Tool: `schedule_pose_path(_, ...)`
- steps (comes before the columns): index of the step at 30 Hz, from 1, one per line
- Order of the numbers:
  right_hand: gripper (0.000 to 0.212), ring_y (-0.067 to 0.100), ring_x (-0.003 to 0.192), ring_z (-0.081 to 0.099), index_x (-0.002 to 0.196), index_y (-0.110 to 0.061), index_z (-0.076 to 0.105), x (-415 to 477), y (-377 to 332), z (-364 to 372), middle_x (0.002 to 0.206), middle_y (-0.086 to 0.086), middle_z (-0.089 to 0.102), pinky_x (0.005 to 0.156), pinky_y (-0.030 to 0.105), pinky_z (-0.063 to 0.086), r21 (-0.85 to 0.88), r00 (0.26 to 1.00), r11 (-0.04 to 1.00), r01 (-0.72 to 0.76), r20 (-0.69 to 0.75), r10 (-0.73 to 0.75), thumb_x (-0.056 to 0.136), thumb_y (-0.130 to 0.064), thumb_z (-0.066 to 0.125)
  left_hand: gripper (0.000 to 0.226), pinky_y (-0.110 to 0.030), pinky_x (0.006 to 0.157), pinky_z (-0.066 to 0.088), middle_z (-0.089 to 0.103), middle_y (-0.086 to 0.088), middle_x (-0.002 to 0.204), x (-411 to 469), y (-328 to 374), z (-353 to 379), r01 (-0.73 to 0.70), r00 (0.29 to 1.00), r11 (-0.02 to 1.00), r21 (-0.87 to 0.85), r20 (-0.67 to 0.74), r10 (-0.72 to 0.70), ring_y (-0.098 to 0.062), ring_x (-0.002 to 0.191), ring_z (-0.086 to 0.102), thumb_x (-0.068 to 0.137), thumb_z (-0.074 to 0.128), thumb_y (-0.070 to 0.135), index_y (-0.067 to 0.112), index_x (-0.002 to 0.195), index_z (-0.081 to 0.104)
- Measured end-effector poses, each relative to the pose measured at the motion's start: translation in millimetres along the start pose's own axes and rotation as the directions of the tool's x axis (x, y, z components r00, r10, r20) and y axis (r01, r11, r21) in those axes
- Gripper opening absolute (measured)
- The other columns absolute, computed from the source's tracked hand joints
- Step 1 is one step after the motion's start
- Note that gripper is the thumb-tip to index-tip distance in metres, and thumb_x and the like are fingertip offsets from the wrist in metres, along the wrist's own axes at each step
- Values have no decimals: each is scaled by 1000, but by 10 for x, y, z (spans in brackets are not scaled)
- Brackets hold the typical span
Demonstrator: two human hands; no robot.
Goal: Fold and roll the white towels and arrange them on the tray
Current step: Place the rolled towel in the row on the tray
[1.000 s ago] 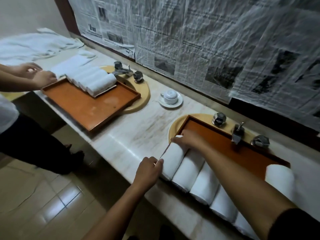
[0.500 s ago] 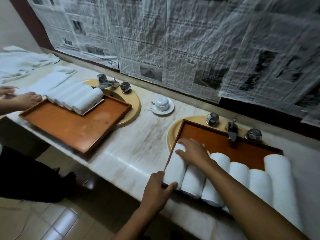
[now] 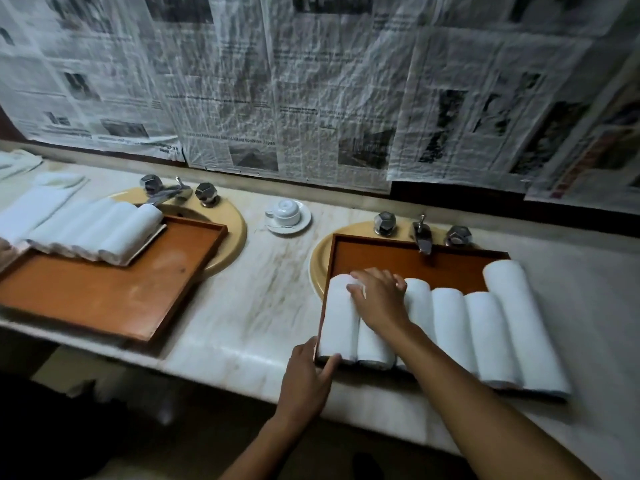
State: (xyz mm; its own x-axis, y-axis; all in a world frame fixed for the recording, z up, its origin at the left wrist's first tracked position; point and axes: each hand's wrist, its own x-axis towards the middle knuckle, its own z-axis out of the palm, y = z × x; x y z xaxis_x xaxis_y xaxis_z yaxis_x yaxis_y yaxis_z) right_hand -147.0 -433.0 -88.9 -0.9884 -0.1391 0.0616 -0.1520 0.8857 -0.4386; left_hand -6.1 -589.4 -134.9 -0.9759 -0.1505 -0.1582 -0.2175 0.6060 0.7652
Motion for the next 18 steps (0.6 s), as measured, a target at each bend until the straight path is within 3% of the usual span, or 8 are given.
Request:
schedule_pose_path(4, 21, 21, 119, 58, 117, -31, 73, -587, 244, -176, 126, -7, 69, 108, 46, 36, 83, 981, 990, -112, -149, 123, 98, -34, 64, 47, -15, 89, 30, 53, 10, 127, -54, -59, -35, -54, 998, 999, 2, -39, 54, -3, 116, 43, 97, 66, 42, 20, 137, 55)
schedule_pose_path(7, 13, 20, 109, 62, 106, -32, 74, -1029, 471, -253, 115, -9, 72, 101, 45, 43, 107, 959, 978, -180, -202, 198, 95, -30, 69, 39, -15, 89, 31, 60, 2, 127, -57, -26, -51, -106, 992, 994, 28, -59, 108, -13, 119, 50, 94, 70, 29, 17, 130, 61)
schedule_pose_path(11, 12, 20, 94, 67, 98, -28, 75, -1558, 820, -340, 103, -9, 74, 85, 41, 52, 153, 922, 963, -220, -289, 257, 89, -20, 75, 37, -29, 95, 44, 57, 2, 130, -83, 222, -34, -197, 978, 979, 44, -66, 199, -14, 118, 50, 94, 69, 27, 23, 130, 62)
schedule_pose_path(15, 14, 14, 93, 66, 97, -30, 75, -2060, 1150, -459, 99, -13, 73, 81, 38, 55, 221, 879, 930, -295, -320, 354, 88, -19, 76, 28, -11, 85, 35, 56, 8, 129, -174, 568, 135, -311, 950, 949, 59, -5, 312, -3, 114, 46, 97, 65, 28, 26, 125, 63)
schedule_pose_path(18, 16, 11, 102, 64, 101, -30, 76, -2388, 1405, -566, 106, -14, 71, 90, 35, 52, 291, 846, 893, -345, -316, 430, 90, -18, 73, 24, -6, 81, 37, 56, 13, 126, -257, 849, 339, -362, 931, 932, 0, 56, 361, -3, 112, 50, 97, 64, 28, 31, 121, 63)
